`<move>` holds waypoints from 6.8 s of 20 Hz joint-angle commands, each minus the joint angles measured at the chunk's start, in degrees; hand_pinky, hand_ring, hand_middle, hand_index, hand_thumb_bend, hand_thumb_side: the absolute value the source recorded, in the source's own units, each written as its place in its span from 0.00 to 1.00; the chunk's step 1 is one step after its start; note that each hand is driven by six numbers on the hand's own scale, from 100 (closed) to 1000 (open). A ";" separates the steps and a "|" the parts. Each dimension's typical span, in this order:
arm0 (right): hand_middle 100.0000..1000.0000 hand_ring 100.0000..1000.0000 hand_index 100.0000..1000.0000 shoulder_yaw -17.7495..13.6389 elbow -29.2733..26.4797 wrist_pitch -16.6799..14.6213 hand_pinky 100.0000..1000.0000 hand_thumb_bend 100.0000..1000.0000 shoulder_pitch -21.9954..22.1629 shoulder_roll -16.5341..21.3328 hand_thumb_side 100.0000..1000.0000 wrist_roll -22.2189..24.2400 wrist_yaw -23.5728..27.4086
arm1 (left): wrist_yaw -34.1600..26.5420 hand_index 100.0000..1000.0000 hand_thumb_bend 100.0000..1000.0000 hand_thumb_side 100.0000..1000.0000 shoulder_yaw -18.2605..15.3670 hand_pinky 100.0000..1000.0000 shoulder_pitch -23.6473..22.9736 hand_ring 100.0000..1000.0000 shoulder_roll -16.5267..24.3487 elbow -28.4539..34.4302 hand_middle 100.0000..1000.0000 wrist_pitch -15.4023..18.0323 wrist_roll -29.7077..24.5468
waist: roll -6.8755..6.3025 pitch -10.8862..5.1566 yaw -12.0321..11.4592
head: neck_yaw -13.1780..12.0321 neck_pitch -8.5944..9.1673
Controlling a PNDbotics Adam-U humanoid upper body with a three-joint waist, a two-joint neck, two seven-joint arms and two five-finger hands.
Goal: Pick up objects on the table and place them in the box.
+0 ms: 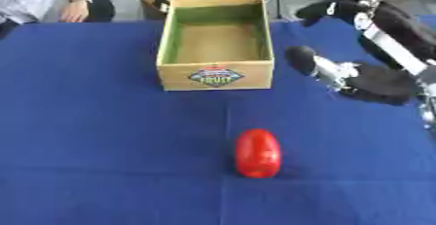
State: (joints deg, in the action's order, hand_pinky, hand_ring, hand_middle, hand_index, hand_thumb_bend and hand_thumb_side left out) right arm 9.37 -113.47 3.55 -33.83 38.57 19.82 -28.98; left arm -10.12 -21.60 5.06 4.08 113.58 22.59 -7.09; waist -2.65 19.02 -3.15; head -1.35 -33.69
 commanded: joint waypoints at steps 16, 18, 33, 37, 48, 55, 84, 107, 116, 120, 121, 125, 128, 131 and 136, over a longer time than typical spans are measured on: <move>0.72 0.96 0.95 3.24 -1.13 0.94 0.92 0.62 -2.20 1.99 0.73 14.76 -2.08 | -0.28 0.76 0.31 0.66 0.23 0.26 0.46 0.29 1.67 1.01 0.44 -0.30 -0.50 | 0.42 -0.97 -0.05 | 0.46 0.20; 0.71 0.96 0.95 3.56 -1.13 1.92 0.92 0.63 -2.31 1.94 0.70 16.27 -2.27 | -0.27 0.76 0.31 0.65 0.25 0.26 0.48 0.29 1.67 1.01 0.44 -0.35 -0.57 | 0.45 -0.96 -0.04 | 0.52 0.15; 0.71 0.95 0.93 8.67 -0.96 4.84 0.90 0.64 -2.59 2.12 0.61 21.94 -8.91 | -0.06 0.76 0.31 0.65 0.25 0.26 0.78 0.29 1.56 1.01 0.44 -0.75 -0.71 | 0.88 -0.67 0.03 | 0.81 0.05; 0.71 0.94 0.93 9.67 -0.31 4.77 0.89 0.64 -2.40 1.78 0.60 22.46 -10.73 | 0.10 0.76 0.31 0.65 0.24 0.26 0.81 0.29 1.45 1.01 0.43 -0.85 -0.78 | 0.94 -0.53 -0.11 | 0.89 0.07; 0.72 0.93 0.92 13.14 2.18 3.12 0.87 0.62 -2.64 0.69 0.58 23.16 -15.40 | 0.08 0.76 0.31 0.64 0.39 0.26 0.93 0.29 1.27 1.01 0.43 -0.96 -1.11 | 0.98 -0.24 -0.35 | 1.23 0.33; 0.73 0.92 0.92 14.18 5.61 2.18 0.86 0.60 -2.46 -0.54 0.59 21.04 -19.24 | 0.07 0.75 0.31 0.64 0.46 0.26 0.92 0.29 1.05 1.01 0.43 -0.99 -1.34 | 0.92 -0.02 -0.69 | 1.54 0.81; 0.46 0.86 0.68 16.07 9.48 3.00 0.85 0.40 -1.96 -2.19 0.54 19.19 -15.46 | 0.21 0.75 0.31 0.64 0.55 0.25 0.95 0.29 0.59 1.01 0.43 -0.99 -1.81 | 0.70 0.50 -1.11 | 1.93 1.15; 0.33 0.77 0.51 12.52 3.67 8.60 0.78 0.00 -8.23 -0.56 0.41 11.60 -11.74 | 0.26 0.75 0.31 0.64 0.52 0.26 0.80 0.29 0.93 1.01 0.43 -1.23 -1.78 | 0.95 -0.06 -0.63 | 1.64 0.98; 0.30 0.75 0.48 10.43 3.32 9.87 0.74 0.00 -13.97 -1.28 0.41 7.96 -13.13 | 0.29 0.75 0.31 0.64 0.59 0.25 0.42 0.29 0.87 1.01 0.43 -1.31 -1.85 | 0.81 -0.40 -0.61 | 1.71 0.96; 0.30 0.74 0.47 10.28 5.39 10.33 0.74 0.00 -17.75 -3.07 0.40 5.96 -14.02 | 0.24 0.75 0.31 0.64 0.66 0.25 0.15 0.29 0.81 1.01 0.43 -1.29 -1.93 | 0.65 -0.59 -0.80 | 1.93 1.03; 0.29 0.74 0.46 10.32 6.26 10.47 0.74 0.00 -18.73 -3.72 0.40 5.65 -14.10 | 0.21 0.75 0.31 0.64 0.70 0.25 0.08 0.29 0.79 1.01 0.43 -1.28 -1.97 | 0.62 -0.64 -0.92 | 2.03 1.05; 0.29 0.74 0.46 10.60 8.94 10.41 0.73 0.00 -20.65 -5.00 0.40 4.67 -14.12 | 0.16 0.75 0.31 0.64 0.72 0.25 -0.04 0.29 0.75 1.01 0.43 -1.25 -2.04 | 0.56 -0.71 -1.07 | 2.13 1.10; 0.29 0.73 0.46 10.43 12.19 11.08 0.72 0.00 -23.70 -7.29 0.40 3.14 -15.90 | 0.06 0.75 0.31 0.64 1.03 0.25 -0.39 0.29 0.60 1.01 0.43 -1.34 -2.41 | 0.44 -0.84 -1.77 | 2.55 1.13; 0.29 0.73 0.46 11.07 15.99 10.38 0.72 0.00 -26.33 -8.75 0.40 2.20 -17.57 | 0.03 0.75 0.31 0.64 0.92 0.25 -0.37 0.29 0.57 1.01 0.43 -1.30 -2.45 | 0.39 -0.74 -1.64 | 2.40 1.25; 0.25 0.72 0.41 9.53 21.51 11.56 0.71 0.00 -30.38 -12.27 0.37 -0.31 -20.41 | -0.15 0.75 0.31 0.64 1.34 0.25 -0.52 0.29 0.41 1.01 0.43 -1.42 -2.89 | 0.29 -0.66 -2.49 | 3.12 1.45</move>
State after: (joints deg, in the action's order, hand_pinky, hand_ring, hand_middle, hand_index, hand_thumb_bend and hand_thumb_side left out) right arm 20.09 -92.86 14.72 -62.64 26.82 20.35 -48.24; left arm -10.11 -20.53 4.53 3.97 113.58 21.12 -9.64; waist -2.35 19.47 -5.64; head 1.46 -32.95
